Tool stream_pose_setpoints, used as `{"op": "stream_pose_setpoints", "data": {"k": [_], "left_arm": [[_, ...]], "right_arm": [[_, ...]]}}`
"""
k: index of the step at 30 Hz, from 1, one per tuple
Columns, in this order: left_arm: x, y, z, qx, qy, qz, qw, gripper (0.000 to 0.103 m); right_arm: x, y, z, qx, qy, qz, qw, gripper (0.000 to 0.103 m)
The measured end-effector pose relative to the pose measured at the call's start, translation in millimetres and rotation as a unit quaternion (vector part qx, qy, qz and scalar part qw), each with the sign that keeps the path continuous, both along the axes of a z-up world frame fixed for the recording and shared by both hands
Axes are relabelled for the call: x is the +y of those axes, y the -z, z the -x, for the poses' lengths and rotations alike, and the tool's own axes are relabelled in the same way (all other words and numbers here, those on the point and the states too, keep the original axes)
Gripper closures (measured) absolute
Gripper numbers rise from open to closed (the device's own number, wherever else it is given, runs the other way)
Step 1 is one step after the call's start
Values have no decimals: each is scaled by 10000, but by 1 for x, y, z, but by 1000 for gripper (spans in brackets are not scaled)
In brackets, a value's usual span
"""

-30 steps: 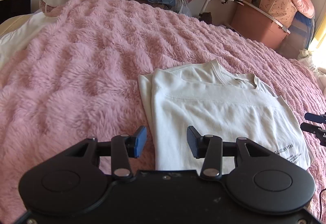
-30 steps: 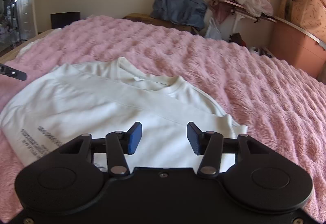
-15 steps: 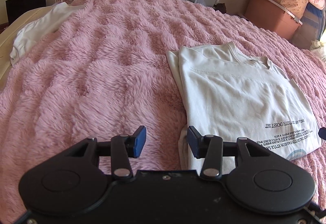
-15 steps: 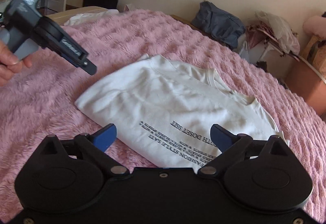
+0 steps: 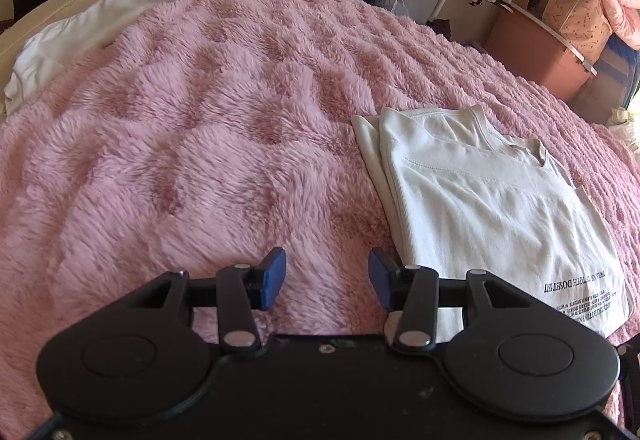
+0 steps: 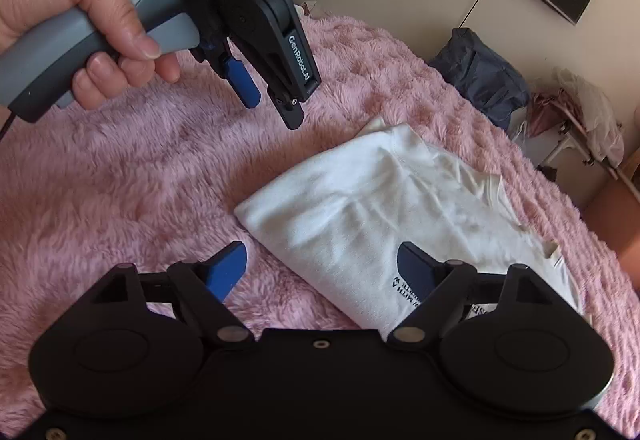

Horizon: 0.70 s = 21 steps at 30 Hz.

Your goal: Fold small clothes

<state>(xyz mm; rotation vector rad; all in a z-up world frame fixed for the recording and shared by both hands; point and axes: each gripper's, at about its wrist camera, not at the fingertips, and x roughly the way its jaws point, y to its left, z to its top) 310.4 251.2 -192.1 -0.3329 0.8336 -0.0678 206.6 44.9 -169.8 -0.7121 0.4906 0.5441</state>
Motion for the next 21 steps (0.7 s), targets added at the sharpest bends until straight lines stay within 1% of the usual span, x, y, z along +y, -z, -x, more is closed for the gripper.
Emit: {"op": "stream_pose_setpoints", "data": {"k": [2,4,6,9,11,15,18,21], "left_arm": [[4,5,-10,-20,1,325,9995,55],[6,11,-22,-6,56,703,9975,55],[6,16,-33,-21,105,964,9953,55],[4,23,-47,-18,127,1213,9925,55],[4,27,-55,-11,131,1372,9905,55],[7,38,-72,-6,104,1756,9844,55],[7,43,-88,21,76,2003,9797,54],[6,44,-103,13,112,2160,9763,54]], "right_arm": [[7,7,0,-185,-72,199,9996,19],[12,13,-1,-257,-135,295,9991,19],[17,17,-1,-330,-193,395,9985,21],[26,27,-2,-453,-293,668,9963,23],[30,31,-4,-493,-305,766,9954,23],[34,37,-8,-579,-345,823,9943,23],[38,38,-13,-733,-346,804,9935,23],[42,38,-18,-865,-388,839,9920,23]]}}
